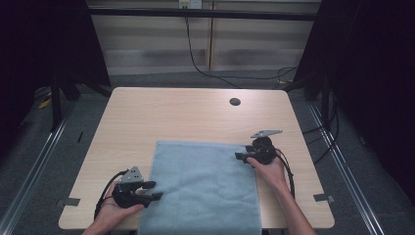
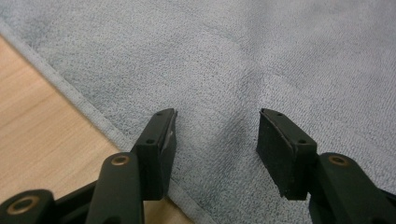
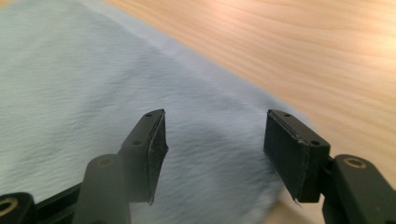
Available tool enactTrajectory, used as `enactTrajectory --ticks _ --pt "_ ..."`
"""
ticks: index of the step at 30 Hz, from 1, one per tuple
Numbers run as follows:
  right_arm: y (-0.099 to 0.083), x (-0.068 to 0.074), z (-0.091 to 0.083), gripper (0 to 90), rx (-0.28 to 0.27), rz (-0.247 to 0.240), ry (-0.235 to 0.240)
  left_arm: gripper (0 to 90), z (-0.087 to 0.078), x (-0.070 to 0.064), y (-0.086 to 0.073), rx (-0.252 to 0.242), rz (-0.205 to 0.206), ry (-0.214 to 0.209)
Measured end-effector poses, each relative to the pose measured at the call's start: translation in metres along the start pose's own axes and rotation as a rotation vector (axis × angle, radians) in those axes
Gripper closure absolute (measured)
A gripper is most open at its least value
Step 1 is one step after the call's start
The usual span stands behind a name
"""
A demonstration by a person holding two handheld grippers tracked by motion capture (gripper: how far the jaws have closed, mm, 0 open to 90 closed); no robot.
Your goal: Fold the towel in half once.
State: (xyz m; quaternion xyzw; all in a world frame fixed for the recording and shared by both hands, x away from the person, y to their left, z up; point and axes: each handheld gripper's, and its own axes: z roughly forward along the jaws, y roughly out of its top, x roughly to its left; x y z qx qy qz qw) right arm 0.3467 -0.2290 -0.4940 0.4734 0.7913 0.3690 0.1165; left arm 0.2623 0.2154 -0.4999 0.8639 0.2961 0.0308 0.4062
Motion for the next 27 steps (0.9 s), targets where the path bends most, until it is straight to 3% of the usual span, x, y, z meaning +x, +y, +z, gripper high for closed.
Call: enactTrajectory --ticks 3,5,7,9,10,12,16,18,20,22,25,27 --pt "-0.005 -0.008 0.006 43.5 -0.005 0.018 -0.007 45.0 -0.001 -0.002 0.0 0.012 -0.001 -0.001" --pt "-0.011 -0.004 0.006 43.5 -0.033 -0.018 -0.03 44.6 -0.001 -0.001 0.002 0.016 -0.012 -0.007" --pt "-0.011 0.003 0.006 44.9 -0.017 -0.044 -0.063 44.1 -0.001 0.002 0.005 0.008 -0.033 -0.01" --pt "-0.01 0.006 0.006 54.5 -0.006 -0.072 -0.074 43.7 -0.001 0.005 0.01 -0.002 -0.054 0.0" --pt "-0.01 0.006 0.005 66.9 -0.005 -0.07 -0.064 43.1 -0.002 0.007 0.013 -0.01 -0.064 0.006" --pt "-0.011 0.005 0.004 76.7 0.0 -0.063 -0.023 42.7 -0.002 0.012 0.02 -0.034 -0.064 0.005" --pt "-0.011 0.006 0.004 83.9 0.009 -0.062 0.017 42.5 0.01 0.031 0.043 -0.04 -0.06 0.021" --pt "-0.011 0.005 0.004 84.7 0.008 -0.054 0.029 44.3 0.018 0.042 0.056 -0.039 -0.042 0.061" --pt "-0.011 0.005 0.005 84.8 0.004 -0.05 0.039 47.2 0.027 0.057 0.07 -0.04 -0.033 0.052" --pt "-0.012 0.005 0.005 85.0 0.002 -0.049 0.042 47.5 0.037 0.074 0.079 -0.069 -0.076 0.108" --pt "-0.012 0.005 0.005 85.0 -0.001 -0.053 0.045 47.2 0.045 0.09 0.081 -0.097 -0.124 0.141" --pt "-0.012 0.004 0.005 84.9 -0.006 -0.055 0.05 47.1 0.049 0.098 0.078 -0.077 -0.143 0.151"
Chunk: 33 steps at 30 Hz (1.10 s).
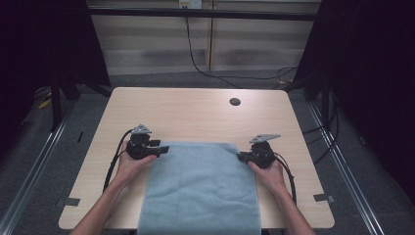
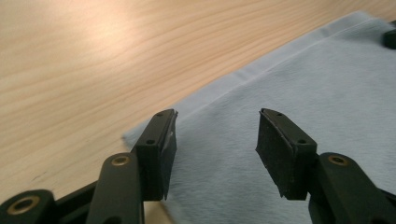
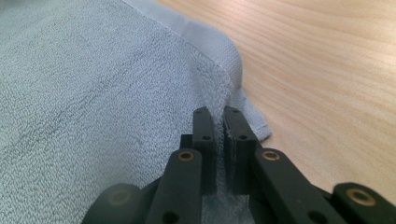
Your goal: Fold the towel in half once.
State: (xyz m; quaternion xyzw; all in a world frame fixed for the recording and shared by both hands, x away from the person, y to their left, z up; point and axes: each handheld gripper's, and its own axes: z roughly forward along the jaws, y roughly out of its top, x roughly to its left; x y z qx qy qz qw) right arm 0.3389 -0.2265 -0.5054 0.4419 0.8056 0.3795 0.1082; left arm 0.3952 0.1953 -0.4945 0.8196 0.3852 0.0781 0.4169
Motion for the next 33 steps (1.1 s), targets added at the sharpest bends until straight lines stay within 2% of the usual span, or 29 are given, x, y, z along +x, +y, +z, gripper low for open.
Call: enactTrajectory --ticks 2,4,6,9,11,12,14,15,17,20,23,27,30,33 --pt "0.0 0.0 0.0 84.9 -0.002 0.002 -0.001 45.9 0.002 0.003 -0.004 0.015 0.002 0.01" --pt "-0.001 0.001 0.0 84.8 -0.002 0.005 -0.003 44.0 0.002 0.004 -0.008 0.036 0.025 0.03" --pt "-0.001 0.001 0.0 84.7 -0.003 0.005 -0.002 43.0 0.004 0.007 -0.012 0.012 0.021 0.045" --pt "-0.002 0.0 0.0 84.6 -0.016 0.012 -0.001 41.9 0.004 0.008 -0.011 0.015 0.023 0.043" --pt "-0.002 0.001 0.0 84.5 -0.015 0.011 -0.002 41.9 0.006 0.003 -0.012 0.016 0.074 0.059" --pt "-0.002 0.0 0.0 84.4 -0.016 0.013 0.0 42.2 0.006 0.0 -0.013 0.014 0.093 0.051" --pt "-0.002 0.0 0.0 84.0 -0.02 0.014 0.003 51.7 0.006 -0.005 -0.014 0.021 0.128 0.026" --pt "-0.002 0.0 0.0 83.2 -0.019 0.015 0.004 56.3 0.006 -0.008 -0.013 0.028 0.152 0.034" --pt "-0.002 0.001 0.0 81.2 -0.018 0.011 0.008 69.3 0.007 -0.009 -0.014 0.026 0.137 -0.008" --pt "-0.001 0.002 0.0 81.4 -0.009 0.01 0.004 82.0 0.007 -0.007 -0.015 0.024 0.11 -0.044" --pt "-0.001 0.002 0.0 84.7 -0.01 0.003 0.005 83.9 0.006 -0.005 -0.015 0.021 0.081 -0.065" --pt "0.001 0.0 -0.002 85.6 -0.031 0.026 0.021 83.9 0.002 -0.003 -0.017 0.022 0.073 -0.081" --pt "0.003 0.0 -0.01 85.9 -0.076 0.04 0.044 84.0 -0.006 -0.002 -0.018 0.02 0.074 -0.113" --pt "0.007 0.003 -0.02 85.9 -0.134 0.056 0.069 84.0 -0.016 -0.005 -0.017 -0.021 0.06 -0.135"
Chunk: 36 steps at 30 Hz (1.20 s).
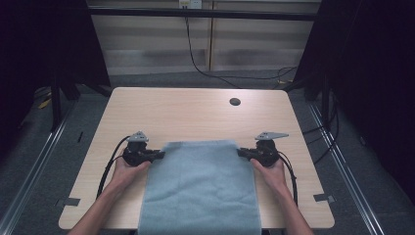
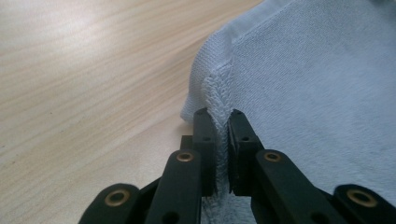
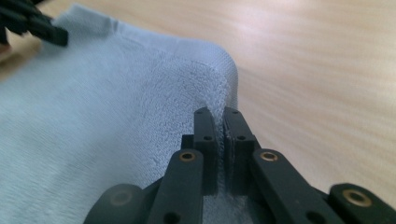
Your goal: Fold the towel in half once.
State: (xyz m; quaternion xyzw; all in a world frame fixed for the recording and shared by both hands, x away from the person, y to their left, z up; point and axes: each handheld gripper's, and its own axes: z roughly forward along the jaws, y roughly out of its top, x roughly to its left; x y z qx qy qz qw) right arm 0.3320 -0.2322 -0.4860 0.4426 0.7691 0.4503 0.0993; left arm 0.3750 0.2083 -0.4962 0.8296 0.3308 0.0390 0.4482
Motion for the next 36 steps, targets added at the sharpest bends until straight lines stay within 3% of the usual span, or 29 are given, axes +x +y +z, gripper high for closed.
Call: enactTrajectory --ticks 6,11,16,21,31,34,36 --pt "0.013 0.007 -0.017 86.0 -0.062 -0.004 0.018 83.8 -0.023 -0.011 0.013 -0.09 0.012 -0.02" --pt "0.026 0.01 -0.024 86.0 -0.091 -0.006 0.035 83.8 -0.04 -0.007 0.023 -0.144 0.0 -0.012" --pt "0.051 0.012 -0.033 86.1 -0.147 -0.03 0.047 83.8 -0.053 0.0 0.045 -0.209 -0.025 0.004" --pt "0.083 0.013 -0.042 86.2 -0.176 -0.06 0.027 83.7 -0.057 0.0 0.073 -0.251 -0.027 0.016" --pt "0.131 -0.003 -0.056 86.2 -0.211 -0.069 -0.04 83.6 -0.079 -0.005 0.132 -0.301 0.052 0.065" --pt "0.147 -0.005 -0.06 86.3 -0.225 -0.082 -0.051 83.6 -0.087 -0.004 0.151 -0.336 0.049 0.078" --pt "0.159 -0.004 -0.065 86.4 -0.239 -0.092 -0.052 83.9 -0.092 -0.006 0.163 -0.35 0.084 0.109"
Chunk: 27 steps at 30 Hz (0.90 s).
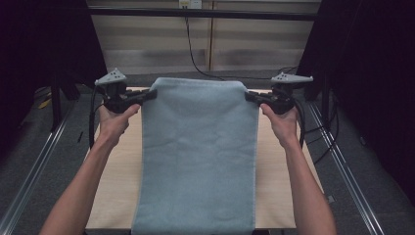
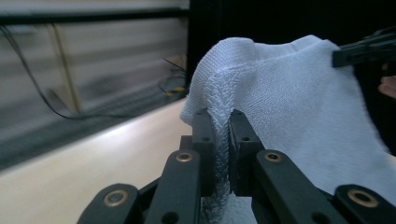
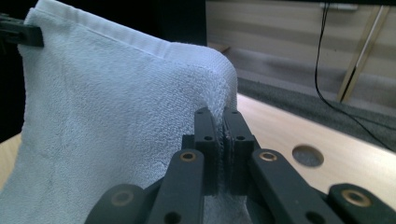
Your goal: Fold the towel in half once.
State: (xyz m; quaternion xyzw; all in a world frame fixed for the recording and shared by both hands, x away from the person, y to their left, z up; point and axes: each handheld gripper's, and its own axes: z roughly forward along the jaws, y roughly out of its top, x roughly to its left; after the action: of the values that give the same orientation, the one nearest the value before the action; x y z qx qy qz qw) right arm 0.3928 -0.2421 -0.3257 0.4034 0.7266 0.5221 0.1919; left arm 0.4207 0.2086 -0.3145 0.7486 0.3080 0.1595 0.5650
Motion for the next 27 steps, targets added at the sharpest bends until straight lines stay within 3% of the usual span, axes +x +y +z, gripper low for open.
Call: enactTrajectory --ticks 2,4,8,14,20,24,27 --pt "0.008 0.002 -0.002 86.5 -0.019 -0.002 0.009 84.1 -0.002 -0.005 0.007 0.002 0.034 0.004" --pt "0.009 0.007 -0.002 86.5 -0.013 -0.011 0.013 84.1 -0.006 -0.011 0.004 -0.003 0.041 -0.019" --pt "-0.015 0.021 -0.008 86.5 0.001 -0.018 0.042 84.1 -0.013 -0.021 -0.02 0.024 0.049 -0.043" --pt "-0.055 0.036 -0.034 86.5 -0.006 0.014 0.09 84.2 -0.034 -0.031 -0.064 0.017 -0.009 -0.108" --pt "-0.08 0.06 -0.057 86.5 0.005 0.006 0.137 84.2 -0.056 -0.045 -0.072 0.026 -0.008 -0.148" --pt "-0.093 0.077 -0.071 86.4 0.034 -0.015 0.148 84.1 -0.068 -0.059 -0.09 0.05 -0.02 -0.17" --pt "-0.107 0.089 -0.079 86.4 0.076 -0.027 0.149 84.1 -0.074 -0.069 -0.111 0.073 -0.05 -0.184"
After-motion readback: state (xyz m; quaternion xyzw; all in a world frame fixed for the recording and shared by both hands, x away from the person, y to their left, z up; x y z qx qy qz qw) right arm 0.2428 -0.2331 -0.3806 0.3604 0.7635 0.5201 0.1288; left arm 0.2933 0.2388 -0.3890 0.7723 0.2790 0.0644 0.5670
